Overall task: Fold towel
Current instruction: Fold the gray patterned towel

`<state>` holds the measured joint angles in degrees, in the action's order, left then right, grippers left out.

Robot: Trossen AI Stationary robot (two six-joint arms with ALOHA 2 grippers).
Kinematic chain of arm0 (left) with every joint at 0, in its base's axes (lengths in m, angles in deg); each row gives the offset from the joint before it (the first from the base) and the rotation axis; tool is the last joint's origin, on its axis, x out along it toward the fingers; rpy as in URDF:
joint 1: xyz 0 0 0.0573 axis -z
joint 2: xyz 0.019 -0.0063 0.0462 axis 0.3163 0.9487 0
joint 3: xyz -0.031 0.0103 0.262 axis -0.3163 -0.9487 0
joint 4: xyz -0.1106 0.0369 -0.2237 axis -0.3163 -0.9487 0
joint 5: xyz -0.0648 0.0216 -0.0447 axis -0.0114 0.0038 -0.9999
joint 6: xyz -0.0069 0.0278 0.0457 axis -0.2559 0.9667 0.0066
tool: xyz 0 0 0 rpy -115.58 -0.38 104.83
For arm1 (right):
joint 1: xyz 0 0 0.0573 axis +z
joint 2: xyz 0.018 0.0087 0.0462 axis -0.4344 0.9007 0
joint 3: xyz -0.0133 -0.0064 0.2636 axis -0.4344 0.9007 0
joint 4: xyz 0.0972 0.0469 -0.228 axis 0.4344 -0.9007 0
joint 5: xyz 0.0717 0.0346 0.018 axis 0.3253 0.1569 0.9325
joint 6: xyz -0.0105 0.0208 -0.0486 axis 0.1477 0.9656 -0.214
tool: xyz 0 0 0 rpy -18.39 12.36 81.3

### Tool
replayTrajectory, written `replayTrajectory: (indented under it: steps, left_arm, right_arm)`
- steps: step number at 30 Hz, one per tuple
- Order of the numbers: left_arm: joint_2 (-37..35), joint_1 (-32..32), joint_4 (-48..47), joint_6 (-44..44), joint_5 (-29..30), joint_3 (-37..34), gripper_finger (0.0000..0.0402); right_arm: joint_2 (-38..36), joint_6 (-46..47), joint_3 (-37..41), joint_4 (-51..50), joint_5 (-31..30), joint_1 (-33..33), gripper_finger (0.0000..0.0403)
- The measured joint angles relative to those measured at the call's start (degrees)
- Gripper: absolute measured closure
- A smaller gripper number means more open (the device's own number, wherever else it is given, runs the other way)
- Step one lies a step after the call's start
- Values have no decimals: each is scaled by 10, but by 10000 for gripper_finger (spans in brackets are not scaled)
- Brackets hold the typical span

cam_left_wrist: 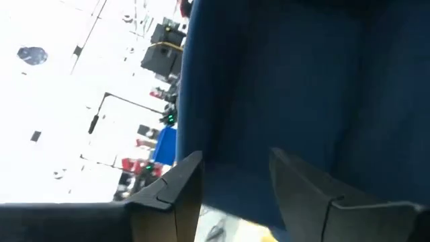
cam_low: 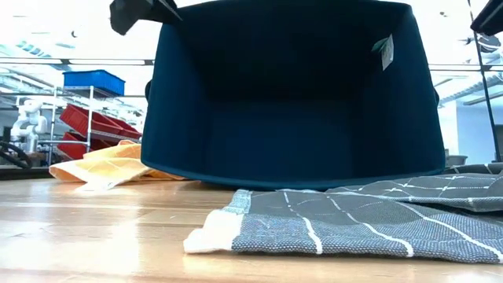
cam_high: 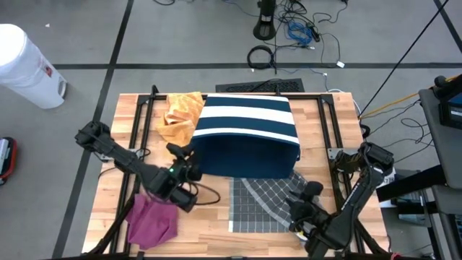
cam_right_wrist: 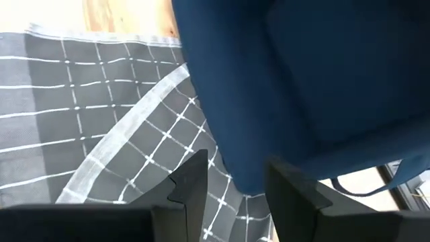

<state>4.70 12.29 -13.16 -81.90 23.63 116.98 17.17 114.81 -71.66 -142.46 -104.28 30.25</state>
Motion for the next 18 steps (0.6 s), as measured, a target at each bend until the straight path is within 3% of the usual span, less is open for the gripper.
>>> replayTrajectory:
  steps: [8, 13, 16, 18]
  left_arm:
    - [0, -21, 136, 189, 23, 8, 227]
    - [0, -6, 172, 250, 20, 57, 227]
    - [0, -5, 173, 278, 0, 91, 227]
    - [0, -20, 173, 290, -52, 109, 227]
  right_arm:
    - [0, -5, 0, 0, -12, -6, 275]
    - [0, -5, 0, 0, -16, -6, 275]
    - [0, -13, 0, 0, -19, -6, 275]
    - [0, -17, 0, 0, -20, -6, 275]
